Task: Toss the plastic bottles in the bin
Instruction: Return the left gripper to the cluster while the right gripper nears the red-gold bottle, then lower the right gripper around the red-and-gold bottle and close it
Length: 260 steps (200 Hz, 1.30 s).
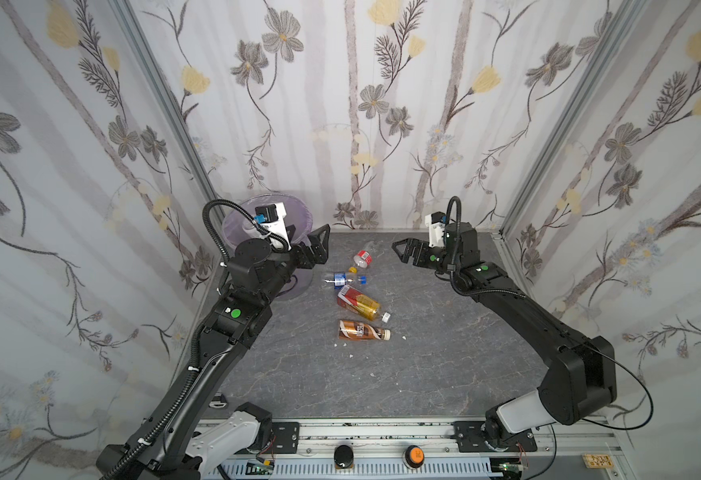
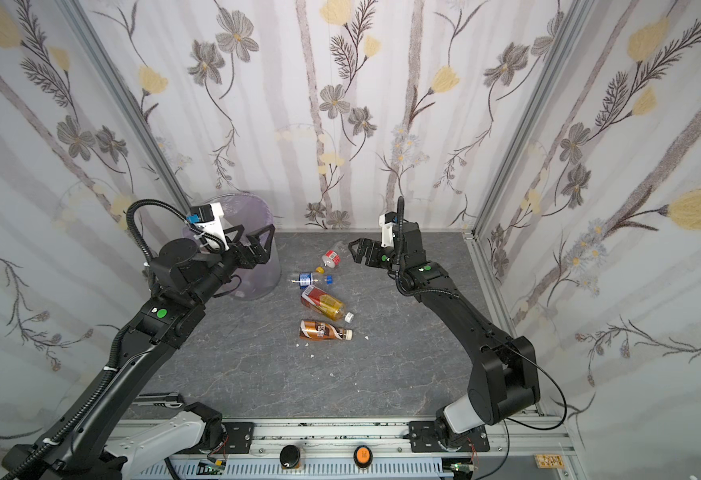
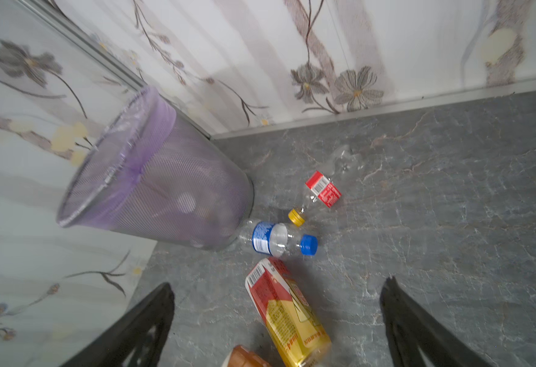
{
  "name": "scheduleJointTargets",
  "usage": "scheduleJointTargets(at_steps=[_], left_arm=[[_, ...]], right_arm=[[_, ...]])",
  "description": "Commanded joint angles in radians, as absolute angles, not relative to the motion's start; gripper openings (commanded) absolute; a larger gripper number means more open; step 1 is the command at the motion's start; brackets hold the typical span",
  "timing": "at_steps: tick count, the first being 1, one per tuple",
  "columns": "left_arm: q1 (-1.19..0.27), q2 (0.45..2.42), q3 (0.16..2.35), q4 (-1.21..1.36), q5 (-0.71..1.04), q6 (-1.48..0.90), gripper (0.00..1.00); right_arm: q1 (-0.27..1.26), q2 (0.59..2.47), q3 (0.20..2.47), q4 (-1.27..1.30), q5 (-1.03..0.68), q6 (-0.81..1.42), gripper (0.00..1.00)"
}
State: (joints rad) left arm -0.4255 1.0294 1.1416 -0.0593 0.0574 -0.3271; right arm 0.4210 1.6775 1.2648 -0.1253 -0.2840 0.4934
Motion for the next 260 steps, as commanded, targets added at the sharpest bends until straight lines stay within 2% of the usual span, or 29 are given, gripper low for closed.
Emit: scheduleJointTargets(at_steps=[1,61,123,223,260], left_arm=[[-0.427,0.995,1.051,-0.047,0.148,-0.448,1.00],[-0.474,0.899,0.830,-0.045,0.131,-0.559,1.00],[-0.525,0.869,0.717,-0.045,0.076,-0.650,1.00],[-0.526,0.921,0.716,-0.045,0.071,-0.675,1.00],[-0.526,0.943,0.728,-0.045,0.069,-0.673,1.00]], right_arm=[[0.465,1.721,1.274,-0.221,-0.246,0.364,1.00],[0.591,1.764,1.166,-0.214,-0.171,0.292,1.00],[0.635,1.882,1.162,-0.181,-0.201,0.284,1.00],[0.678,2.031,1.242,-0.196,-0.141,0.240,0.99],[0.691,2.066,1.265,-0.215,-0.093,0.226,0.93]])
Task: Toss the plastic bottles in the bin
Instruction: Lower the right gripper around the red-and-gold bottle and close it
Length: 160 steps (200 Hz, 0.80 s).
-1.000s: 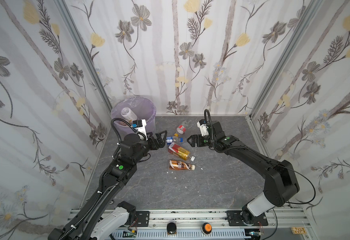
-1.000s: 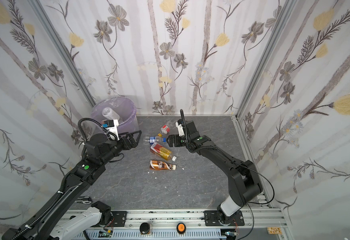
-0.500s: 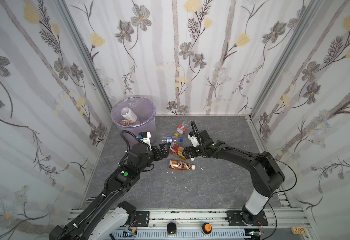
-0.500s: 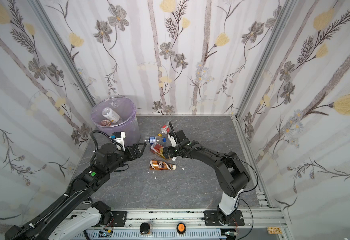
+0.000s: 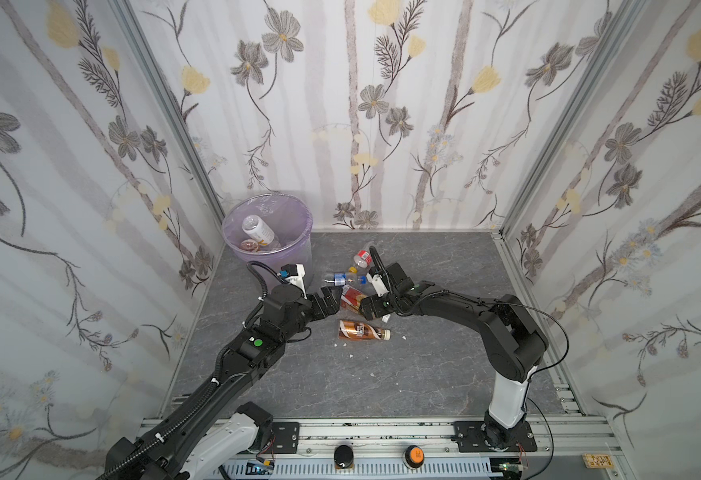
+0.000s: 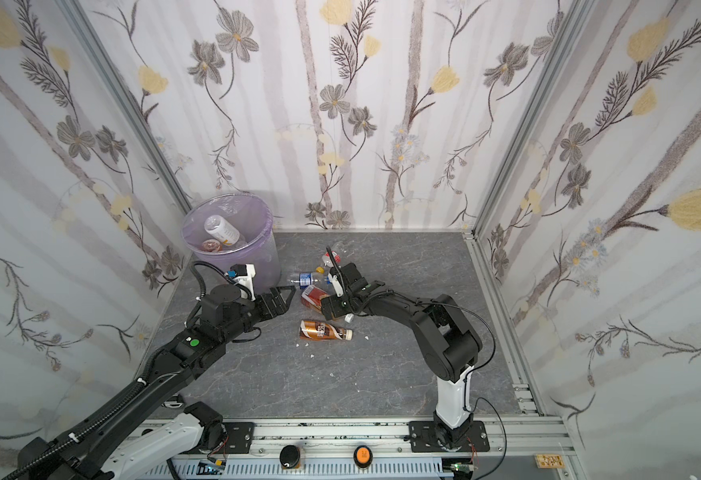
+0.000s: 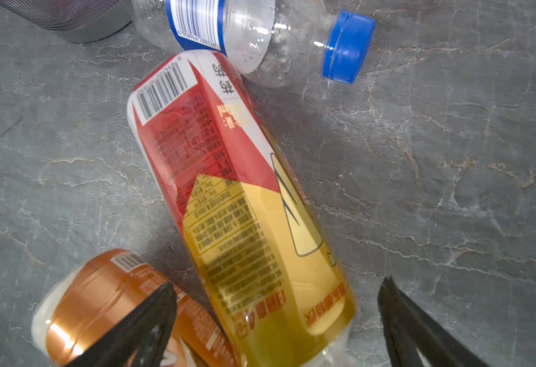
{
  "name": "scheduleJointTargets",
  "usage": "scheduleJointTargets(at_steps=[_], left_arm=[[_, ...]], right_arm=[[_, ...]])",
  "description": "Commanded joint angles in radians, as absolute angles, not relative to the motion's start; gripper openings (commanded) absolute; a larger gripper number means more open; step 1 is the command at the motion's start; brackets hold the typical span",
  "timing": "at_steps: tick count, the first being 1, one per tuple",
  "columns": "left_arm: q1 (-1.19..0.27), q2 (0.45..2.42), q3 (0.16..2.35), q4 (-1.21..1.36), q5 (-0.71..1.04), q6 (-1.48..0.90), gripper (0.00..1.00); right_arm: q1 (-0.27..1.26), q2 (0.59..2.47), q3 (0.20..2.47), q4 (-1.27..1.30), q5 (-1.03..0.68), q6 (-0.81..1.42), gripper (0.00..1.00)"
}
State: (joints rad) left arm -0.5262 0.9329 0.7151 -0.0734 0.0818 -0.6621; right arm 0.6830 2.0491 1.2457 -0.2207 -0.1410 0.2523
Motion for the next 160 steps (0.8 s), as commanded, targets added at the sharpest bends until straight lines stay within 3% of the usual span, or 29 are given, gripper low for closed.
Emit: scheduleJointTargets(at_steps=[1,160], left_arm=[[-0.525,0.943,0.728,-0.045,0.068,-0.673,1.00],[-0.530,0.972,0.741,-0.044,0.065,-0.673,1.00]], right_arm=[[0.691,2.066,1.266,-0.216,-0.093,0.226,0.93],[0.706,2.098,1.257,-0.242,-0.010,0.205,0.78]])
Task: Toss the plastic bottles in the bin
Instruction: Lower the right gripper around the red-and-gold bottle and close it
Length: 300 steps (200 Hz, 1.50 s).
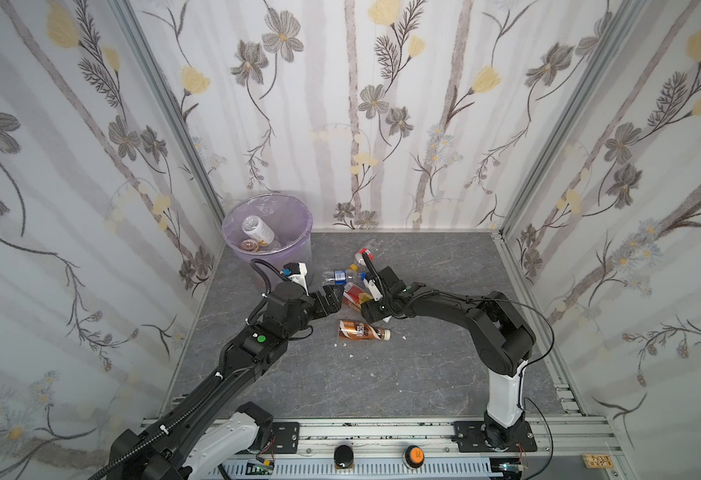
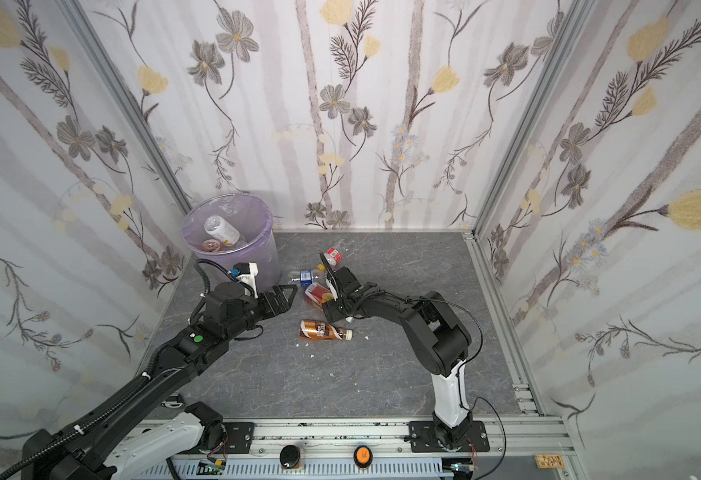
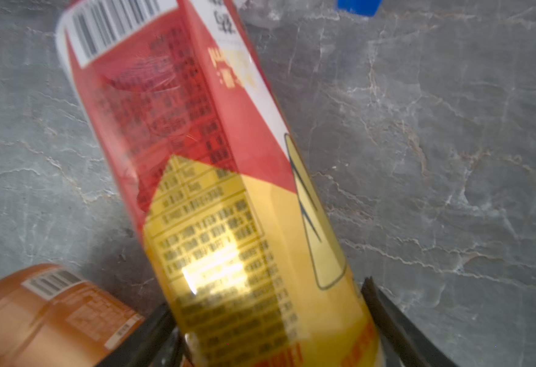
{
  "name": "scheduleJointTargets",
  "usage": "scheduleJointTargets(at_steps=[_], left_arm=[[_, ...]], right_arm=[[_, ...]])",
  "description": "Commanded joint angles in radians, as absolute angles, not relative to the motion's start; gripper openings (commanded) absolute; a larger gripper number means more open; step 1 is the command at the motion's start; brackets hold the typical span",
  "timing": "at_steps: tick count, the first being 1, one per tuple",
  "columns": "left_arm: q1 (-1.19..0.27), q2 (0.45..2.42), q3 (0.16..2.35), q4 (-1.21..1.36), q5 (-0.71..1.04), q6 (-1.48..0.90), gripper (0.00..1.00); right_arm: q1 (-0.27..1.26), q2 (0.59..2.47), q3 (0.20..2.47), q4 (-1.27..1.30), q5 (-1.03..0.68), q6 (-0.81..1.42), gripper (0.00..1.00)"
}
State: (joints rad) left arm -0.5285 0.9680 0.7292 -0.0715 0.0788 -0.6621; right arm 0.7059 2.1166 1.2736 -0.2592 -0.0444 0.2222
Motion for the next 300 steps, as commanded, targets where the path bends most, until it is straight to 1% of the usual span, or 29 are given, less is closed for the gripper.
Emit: scheduleJointTargets(at_steps=[1,62,166,187,196,213,267,300], left_arm=[[-0.530,0.972,0.741,-0.044,0.066,-0.673,1.00],[-0.541,1.020,0.779,-0.043,0.074,-0.669,1.00],[-0.557,1.110,0.851,-0.043,0.080,-0.668,1.00],[-0.557,1.148,0.880,-0.043,0.098,-0.654,1.00],[-0.557,1.157,0.890,-0.043,0.098,-0.650,1.00],[-0.557,1.170,0.901,-0.043,0.100,-0.646,1.00],[-0.557,1.164,0.878,-0.043,0.092,-0.653,1.00],[-0.557,1.146,0.859,-0.043,0.078,-0.648,1.00]], right_arm=[[0.706,2.097,1.256,-0.242,-0.010,0.205,0.78],[0.701,2.000,1.179,-0.235,0.053,0.206,0.77],[0.647,1.850,1.105,-0.268,0.073,0.238,0.76],[0.639,1.826,1.098,-0.256,0.040,0.213,0.76],[0.643,1.830,1.105,-0.258,0.038,0.205,0.77],[0.649,1.859,1.131,-0.271,0.038,0.203,0.82],[0.708,1.973,1.211,-0.265,0.023,0.160,0.87],[0.713,2.042,1.247,-0.265,0.037,0.153,0.87]])
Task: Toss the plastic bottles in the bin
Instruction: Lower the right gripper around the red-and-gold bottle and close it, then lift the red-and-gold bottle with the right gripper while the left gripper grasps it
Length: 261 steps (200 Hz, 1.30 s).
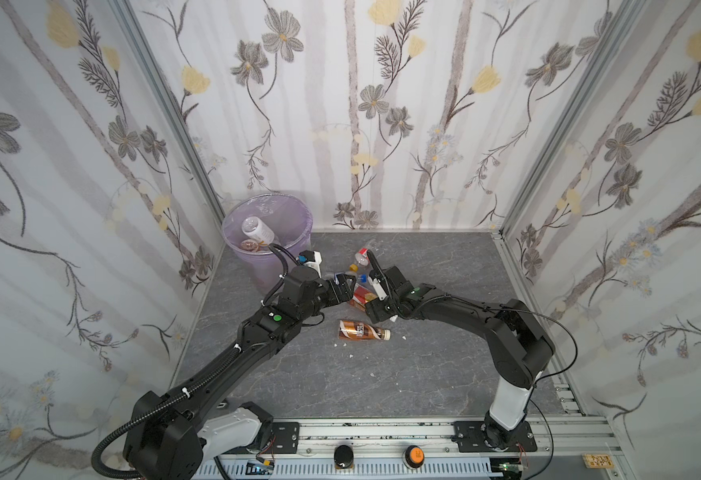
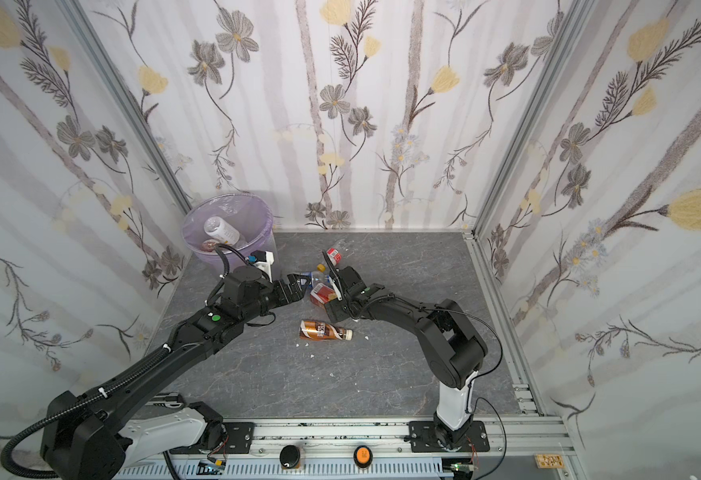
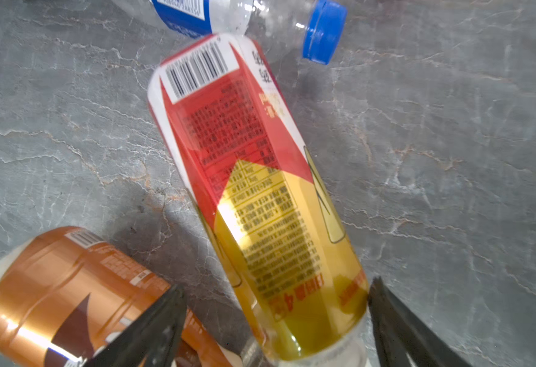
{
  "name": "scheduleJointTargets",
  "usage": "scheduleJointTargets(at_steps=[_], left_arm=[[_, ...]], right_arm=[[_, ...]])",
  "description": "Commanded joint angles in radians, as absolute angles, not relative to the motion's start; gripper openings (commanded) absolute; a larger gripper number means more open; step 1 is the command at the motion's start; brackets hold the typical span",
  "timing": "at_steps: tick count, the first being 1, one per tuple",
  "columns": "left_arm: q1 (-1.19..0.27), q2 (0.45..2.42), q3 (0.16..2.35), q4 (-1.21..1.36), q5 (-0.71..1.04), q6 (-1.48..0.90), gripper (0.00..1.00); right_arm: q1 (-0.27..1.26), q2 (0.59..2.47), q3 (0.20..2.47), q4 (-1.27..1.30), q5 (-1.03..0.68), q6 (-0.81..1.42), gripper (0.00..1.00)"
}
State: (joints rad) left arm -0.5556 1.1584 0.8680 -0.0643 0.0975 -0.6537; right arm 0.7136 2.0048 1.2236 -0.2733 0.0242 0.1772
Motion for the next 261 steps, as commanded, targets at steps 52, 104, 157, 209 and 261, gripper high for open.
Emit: scheduleJointTargets(at_steps=[52,104,157,209,261], left_arm=[[-0.557,1.147,0.853,-0.043,0.069,-0.646,1.00],[-0.557,1.143,0.845,-0.043,0.068,-0.647,1.00],[-0.556,1.134,0.830,-0.044,0.065,-0.665,1.00],[-0.557,1.154,0.842,-0.044,0.069,-0.684,1.00],[-0.555,1.246,0.960,-0.035,0.137,-0.743,1.00]], right_arm=[[0.713,2.077,1.233,-0.245,0.038,0.152,0.81],[0.713,2.094,1.217,-0.224,0.035,0.152,0.71],[0.713,2.040,1.176,-0.208,0.043,0.155,0.65],[0.713,1.939,1.099,-0.191,0.074,0.162,0.64],[0.708,1.779,1.086,-0.205,0.079,0.192,0.64]])
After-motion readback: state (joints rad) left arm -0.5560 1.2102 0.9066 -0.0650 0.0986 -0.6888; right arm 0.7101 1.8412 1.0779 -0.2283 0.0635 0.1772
